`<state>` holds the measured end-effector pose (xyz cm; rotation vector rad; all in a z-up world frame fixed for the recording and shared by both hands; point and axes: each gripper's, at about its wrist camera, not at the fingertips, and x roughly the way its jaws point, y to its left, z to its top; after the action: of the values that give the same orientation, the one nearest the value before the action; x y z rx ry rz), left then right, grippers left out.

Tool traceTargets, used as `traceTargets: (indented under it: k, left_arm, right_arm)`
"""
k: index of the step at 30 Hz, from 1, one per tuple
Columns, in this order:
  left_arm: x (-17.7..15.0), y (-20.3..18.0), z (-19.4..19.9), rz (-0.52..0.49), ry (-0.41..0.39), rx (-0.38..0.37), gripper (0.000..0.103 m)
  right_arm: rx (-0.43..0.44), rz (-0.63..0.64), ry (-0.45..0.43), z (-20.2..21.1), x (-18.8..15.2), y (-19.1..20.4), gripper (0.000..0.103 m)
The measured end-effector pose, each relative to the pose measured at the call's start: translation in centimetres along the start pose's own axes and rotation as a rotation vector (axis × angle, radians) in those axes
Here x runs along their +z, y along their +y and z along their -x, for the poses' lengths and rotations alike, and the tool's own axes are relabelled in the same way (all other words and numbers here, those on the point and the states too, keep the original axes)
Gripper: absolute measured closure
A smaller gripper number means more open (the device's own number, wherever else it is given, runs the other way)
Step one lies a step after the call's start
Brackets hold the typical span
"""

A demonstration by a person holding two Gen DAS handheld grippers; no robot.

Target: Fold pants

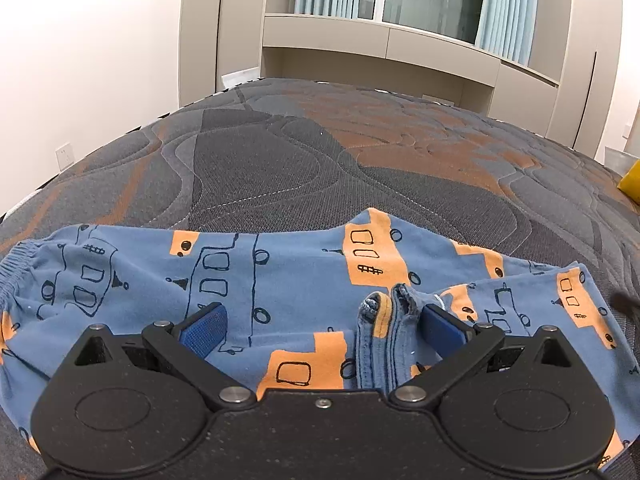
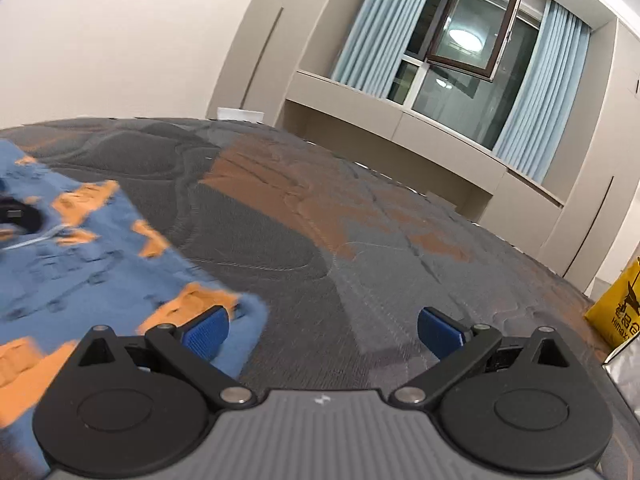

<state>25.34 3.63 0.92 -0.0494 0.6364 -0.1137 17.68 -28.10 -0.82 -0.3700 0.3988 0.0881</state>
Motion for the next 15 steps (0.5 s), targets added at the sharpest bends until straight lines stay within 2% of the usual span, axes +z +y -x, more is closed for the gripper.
traceTargets:
  k: [4, 7, 9, 13, 15]
  left_arm:
    - [0.1, -0.3, 1.7, -0.004, -0.031, -0.015, 0.001]
    - [-0.9, -0.8, 4.5, -0.035, -0.079, -0.03, 0.001]
    - [-2.4, -0.7, 6.6, -0.045, -0.097, -0.049, 0.001]
    - [-5.8, 2.2, 11.0, 0.105, -0.126, -0.078, 0.001]
    - [-7.1, 4.3, 12.8, 0.187, -0.15, -0.065, 0.001]
  right_arm:
    - [0.046, 0.05, 0.013, 4.1, -1.4, 2.0, 0.0]
    - [0.02, 0.117, 0.049, 4.8, -3.0, 3.8, 0.0]
    - [-0.001, 0.142, 0.021, 5.0, -3.4, 4.4, 0.0]
    - [-0.051, 0.205, -0.008, 5.5, -2.6, 5.9, 0.0]
    - [-0.011, 0.197, -0.046, 6.1, -1.8, 6.9, 0.0]
